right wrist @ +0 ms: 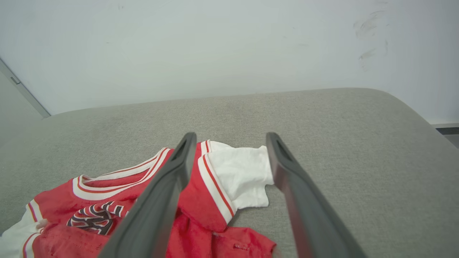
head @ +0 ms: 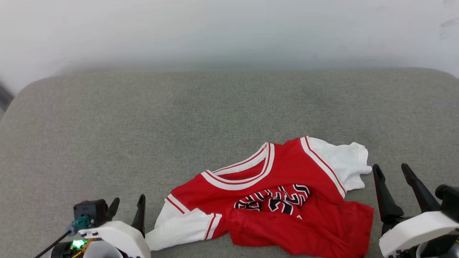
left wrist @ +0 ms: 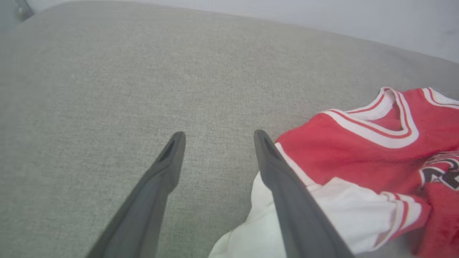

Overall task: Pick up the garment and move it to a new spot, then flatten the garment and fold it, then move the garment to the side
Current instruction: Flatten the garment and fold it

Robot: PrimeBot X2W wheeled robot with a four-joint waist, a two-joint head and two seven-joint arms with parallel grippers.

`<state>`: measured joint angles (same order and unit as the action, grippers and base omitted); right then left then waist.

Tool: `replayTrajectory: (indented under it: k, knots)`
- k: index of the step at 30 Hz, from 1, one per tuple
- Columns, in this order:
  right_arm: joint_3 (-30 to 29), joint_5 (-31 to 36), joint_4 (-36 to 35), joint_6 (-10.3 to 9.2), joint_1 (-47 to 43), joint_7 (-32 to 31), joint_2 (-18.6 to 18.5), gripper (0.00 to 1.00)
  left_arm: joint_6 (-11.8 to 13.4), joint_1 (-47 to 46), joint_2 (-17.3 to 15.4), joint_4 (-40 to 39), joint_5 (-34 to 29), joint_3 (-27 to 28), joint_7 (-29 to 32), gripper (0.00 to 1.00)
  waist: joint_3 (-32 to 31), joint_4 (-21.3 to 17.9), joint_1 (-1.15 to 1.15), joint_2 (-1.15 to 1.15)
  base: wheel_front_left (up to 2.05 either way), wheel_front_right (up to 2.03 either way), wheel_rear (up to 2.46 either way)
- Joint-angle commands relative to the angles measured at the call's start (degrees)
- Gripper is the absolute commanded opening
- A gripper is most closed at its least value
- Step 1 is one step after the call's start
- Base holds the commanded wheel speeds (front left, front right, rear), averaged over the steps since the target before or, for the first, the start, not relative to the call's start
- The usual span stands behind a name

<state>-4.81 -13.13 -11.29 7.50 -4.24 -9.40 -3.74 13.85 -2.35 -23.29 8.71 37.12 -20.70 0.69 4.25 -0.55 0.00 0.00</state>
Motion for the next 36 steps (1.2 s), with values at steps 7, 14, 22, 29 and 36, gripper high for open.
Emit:
replayTrajectory:
  k: [7,14,22,29,36]
  knots:
    - [0.1,0.3,-0.5,-0.01,-1.7,-0.8,0.3,1.00,-2.5,-0.1,-4.3,-5.6,1.9,-2.1,9.4,1.00,-2.2,-0.8,0.00,0.00,0.00,0.00,0.00]
    - [1.0,0.3,-1.2,-0.01,-1.7,-1.4,0.4,1.00,-5.7,-2.3,-11.8,-9.6,6.4,-5.2,28.8,1.00,-1.3,-2.3,0.00,0.00,0.00,0.00,0.00]
    - [1.3,-0.7,-0.6,-0.01,0.3,-0.2,0.5,1.00,-8.3,-6.7,-13.3,-6.3,7.8,-9.8,40.8,1.00,3.6,-4.2,0.00,0.00,0.00,0.00,0.00]
    - [1.1,-1.2,0.8,-0.01,1.7,0.8,0.2,1.00,-9.7,-7.1,-9.2,-1.1,8.5,-13.8,43.6,0.00,5.2,-5.1,0.00,0.00,0.00,0.00,0.00]
    - [0.2,-0.5,0.9,-0.01,1.6,1.1,-0.3,1.00,-7.7,-6.6,-7.1,-0.2,6.4,-11.2,33.8,0.00,3.0,-4.1,0.00,0.00,0.00,0.00,0.00]
